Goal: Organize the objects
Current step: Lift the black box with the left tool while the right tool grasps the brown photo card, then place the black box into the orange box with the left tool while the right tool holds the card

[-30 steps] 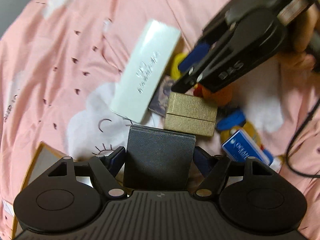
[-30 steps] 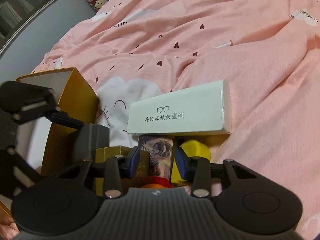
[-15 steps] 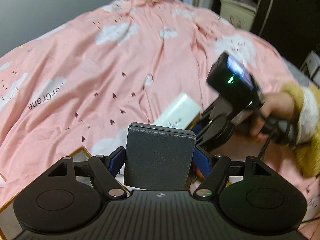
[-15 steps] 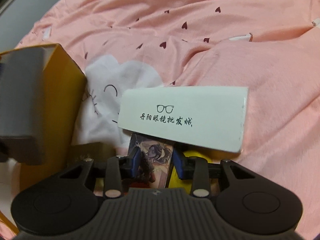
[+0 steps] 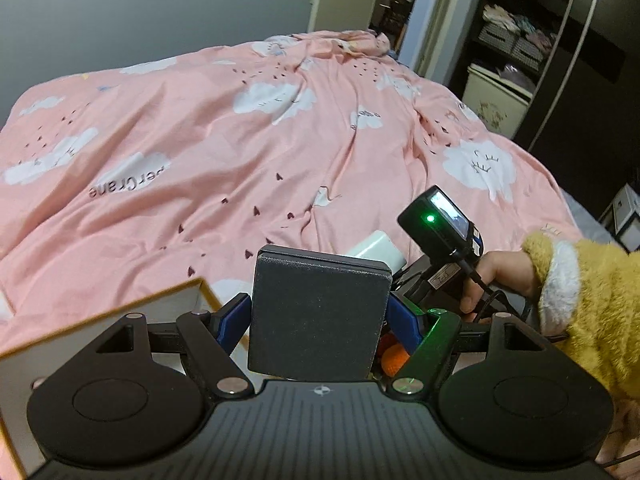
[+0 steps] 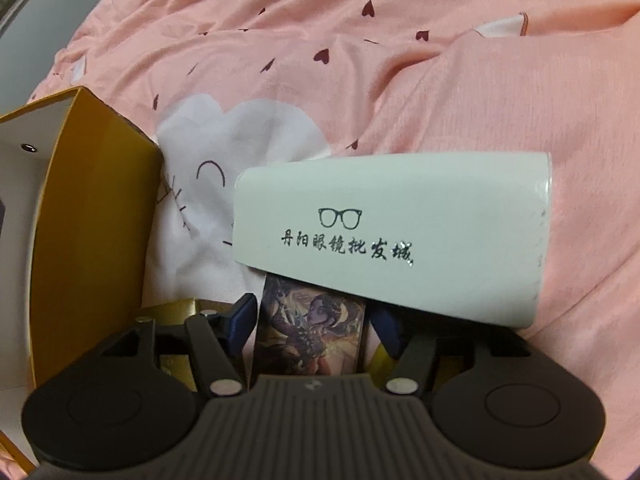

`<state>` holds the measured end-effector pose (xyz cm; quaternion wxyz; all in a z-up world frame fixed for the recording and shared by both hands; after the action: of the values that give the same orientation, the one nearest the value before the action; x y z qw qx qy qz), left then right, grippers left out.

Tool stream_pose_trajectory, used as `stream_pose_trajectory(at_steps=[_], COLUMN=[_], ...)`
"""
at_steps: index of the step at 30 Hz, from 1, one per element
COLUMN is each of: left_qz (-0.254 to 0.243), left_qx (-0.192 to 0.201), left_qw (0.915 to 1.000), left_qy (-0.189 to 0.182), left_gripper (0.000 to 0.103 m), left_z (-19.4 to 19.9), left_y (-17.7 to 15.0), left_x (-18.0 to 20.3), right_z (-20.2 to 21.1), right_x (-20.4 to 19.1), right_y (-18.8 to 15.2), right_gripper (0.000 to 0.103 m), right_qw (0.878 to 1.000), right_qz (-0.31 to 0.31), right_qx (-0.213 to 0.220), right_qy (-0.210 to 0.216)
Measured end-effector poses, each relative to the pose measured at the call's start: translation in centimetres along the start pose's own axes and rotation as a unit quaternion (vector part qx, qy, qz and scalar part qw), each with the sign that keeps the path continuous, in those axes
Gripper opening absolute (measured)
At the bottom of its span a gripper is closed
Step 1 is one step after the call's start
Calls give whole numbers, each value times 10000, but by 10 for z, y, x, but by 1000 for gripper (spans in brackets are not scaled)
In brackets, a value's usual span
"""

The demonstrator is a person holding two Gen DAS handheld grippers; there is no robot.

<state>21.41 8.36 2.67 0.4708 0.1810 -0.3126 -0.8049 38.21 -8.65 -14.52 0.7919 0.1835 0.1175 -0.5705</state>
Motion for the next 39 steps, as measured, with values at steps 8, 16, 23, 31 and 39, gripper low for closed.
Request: stream_pose_trajectory(at_steps=[8,16,23,31,39], left_qz=[792,1694,2050,1379,251], left_qx=[-159,-573,-901,-1267,-1816], left_qw=[9963,9820,9699,9774,9804], left_qy=[280,606,956,983,718], left_gripper=[85,85,85,85,85], left_z=[39,51,56,54,40], left_y=[-30,-81,-114,-112,-117], left_x=[-13,-23,-24,-5,23], right_z=[25,40,20,3,-4], right_x=[0,7,8,5,3], right_y=[-13,-23,-20,-8,-10], right_gripper=[26,25,28,57,61], right_qw=[9988,9979,9992,9998,9992], right_qz=[-215,-367,-269,-119,77], right_qx=[440,404,286,128,256], right_qy=[-45,337,-87,104,301])
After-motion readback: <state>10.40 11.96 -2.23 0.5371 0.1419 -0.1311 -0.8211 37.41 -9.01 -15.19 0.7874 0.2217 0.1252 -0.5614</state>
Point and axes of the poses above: each gripper's, at about its wrist camera, not at the fingertips, and z roughly against the way its jaws point, x to its right, y to its top, the point moved 1 cm from there along -z, roughly the way its jaws point, and after that the axes turned 14 degrees about -z, right-handed, at the moved point
